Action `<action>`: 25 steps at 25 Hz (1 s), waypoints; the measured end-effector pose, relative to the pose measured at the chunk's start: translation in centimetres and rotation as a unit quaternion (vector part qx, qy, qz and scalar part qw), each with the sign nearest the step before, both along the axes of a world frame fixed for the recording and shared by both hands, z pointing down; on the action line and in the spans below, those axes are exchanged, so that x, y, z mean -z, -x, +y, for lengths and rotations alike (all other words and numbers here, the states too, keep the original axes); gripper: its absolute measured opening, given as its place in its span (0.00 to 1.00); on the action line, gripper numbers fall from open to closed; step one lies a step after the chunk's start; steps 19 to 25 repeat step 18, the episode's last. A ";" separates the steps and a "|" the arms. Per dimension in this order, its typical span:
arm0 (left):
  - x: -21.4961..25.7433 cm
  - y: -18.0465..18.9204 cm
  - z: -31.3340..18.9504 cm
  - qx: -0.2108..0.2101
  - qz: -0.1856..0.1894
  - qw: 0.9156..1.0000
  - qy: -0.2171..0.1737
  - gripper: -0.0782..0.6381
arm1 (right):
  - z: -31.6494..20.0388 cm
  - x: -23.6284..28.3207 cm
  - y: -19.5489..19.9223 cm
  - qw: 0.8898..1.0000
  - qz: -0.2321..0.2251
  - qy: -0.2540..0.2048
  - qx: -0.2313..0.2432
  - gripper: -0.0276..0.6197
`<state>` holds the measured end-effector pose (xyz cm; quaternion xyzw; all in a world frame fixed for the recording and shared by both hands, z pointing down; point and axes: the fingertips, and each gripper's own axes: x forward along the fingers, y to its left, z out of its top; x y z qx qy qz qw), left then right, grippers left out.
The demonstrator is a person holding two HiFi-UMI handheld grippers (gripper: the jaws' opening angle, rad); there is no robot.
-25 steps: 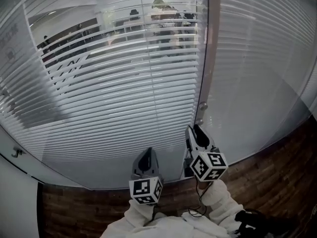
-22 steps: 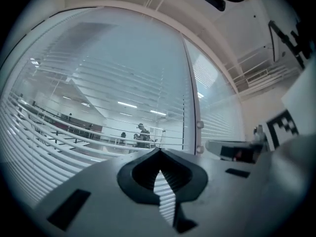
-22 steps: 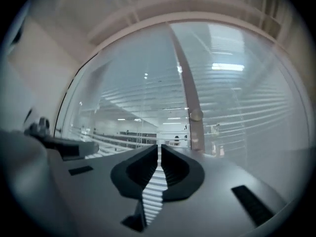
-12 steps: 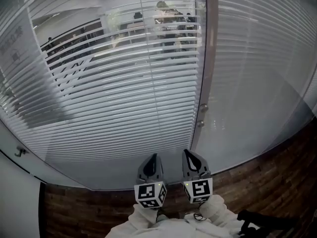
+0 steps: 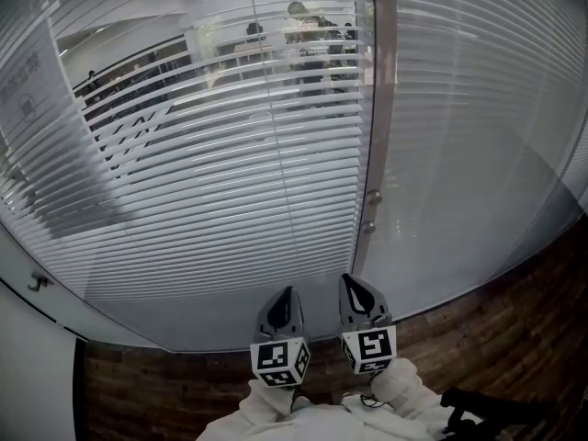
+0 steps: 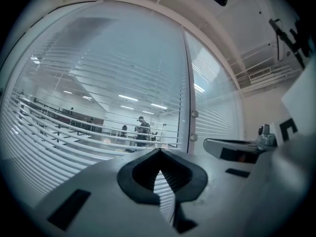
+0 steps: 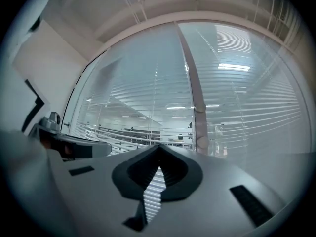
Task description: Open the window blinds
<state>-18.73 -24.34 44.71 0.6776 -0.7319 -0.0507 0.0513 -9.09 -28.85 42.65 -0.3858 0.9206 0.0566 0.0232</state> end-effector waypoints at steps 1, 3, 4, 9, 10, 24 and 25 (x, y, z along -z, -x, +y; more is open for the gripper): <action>-0.1 -0.1 0.0 0.000 0.001 1.000 0.001 0.11 | 0.0 0.0 0.0 1.000 0.001 -0.001 0.000 0.06; -0.3 -0.2 0.0 -0.001 0.003 1.000 0.002 0.11 | -0.1 -0.1 -0.1 1.000 0.002 -0.003 -0.003 0.06; -0.4 -0.3 0.0 -0.001 0.004 1.000 0.003 0.11 | -0.2 -0.2 -0.1 1.000 0.002 -0.004 -0.004 0.06; -0.6 -0.5 0.0 -0.004 0.008 1.000 0.007 0.11 | -0.2 -0.3 0.0 1.000 0.004 0.002 -0.006 0.06; -0.7 -0.6 0.0 -0.005 0.008 1.000 0.007 0.11 | -0.2 -0.3 -0.1 1.000 0.005 0.002 -0.008 0.06; -1.0 -0.5 0.2 -0.004 0.011 1.000 0.011 0.11 | -0.3 -0.2 -0.6 1.000 0.002 0.009 -0.022 0.06; -1.0 -0.5 0.2 -0.004 0.011 1.000 0.011 0.11 | -0.3 -0.2 -0.6 1.000 0.002 0.009 -0.022 0.06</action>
